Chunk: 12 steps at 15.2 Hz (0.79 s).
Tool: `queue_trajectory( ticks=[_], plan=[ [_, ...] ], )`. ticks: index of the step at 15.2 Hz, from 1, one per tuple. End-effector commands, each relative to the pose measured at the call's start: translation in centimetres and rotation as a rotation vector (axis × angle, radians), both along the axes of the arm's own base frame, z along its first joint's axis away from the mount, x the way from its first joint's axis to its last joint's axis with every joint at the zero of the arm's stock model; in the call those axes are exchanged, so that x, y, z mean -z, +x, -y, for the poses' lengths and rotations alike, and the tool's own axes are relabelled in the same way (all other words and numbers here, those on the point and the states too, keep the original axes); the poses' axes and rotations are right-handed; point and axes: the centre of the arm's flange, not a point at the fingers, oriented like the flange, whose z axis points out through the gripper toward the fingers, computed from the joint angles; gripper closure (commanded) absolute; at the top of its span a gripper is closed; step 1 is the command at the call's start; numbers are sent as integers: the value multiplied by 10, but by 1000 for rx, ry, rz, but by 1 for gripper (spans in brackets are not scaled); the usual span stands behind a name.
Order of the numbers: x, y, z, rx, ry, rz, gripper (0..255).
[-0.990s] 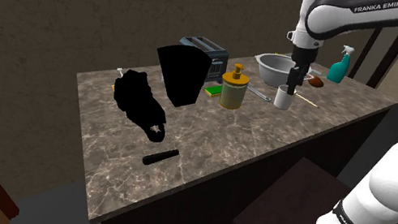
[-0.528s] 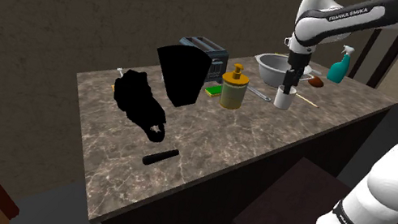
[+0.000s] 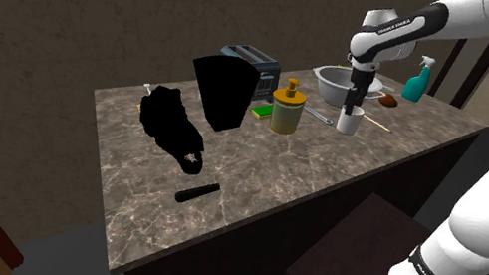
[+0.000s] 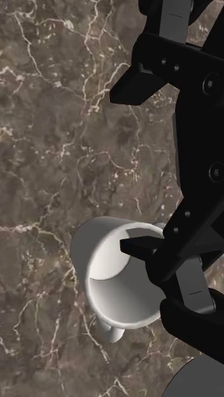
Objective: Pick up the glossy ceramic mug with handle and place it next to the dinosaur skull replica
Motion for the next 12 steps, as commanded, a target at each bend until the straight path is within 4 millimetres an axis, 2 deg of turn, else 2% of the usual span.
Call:
queue_trajectory(
  ticks=[1,3,10,12],
  plan=[
    [13,11,22,4,1,3,0],
    [24,22,41,9,4,5,0],
    [60,19,44,9,4,5,0],
    [63,19,44,9,4,5,0]
  ],
)
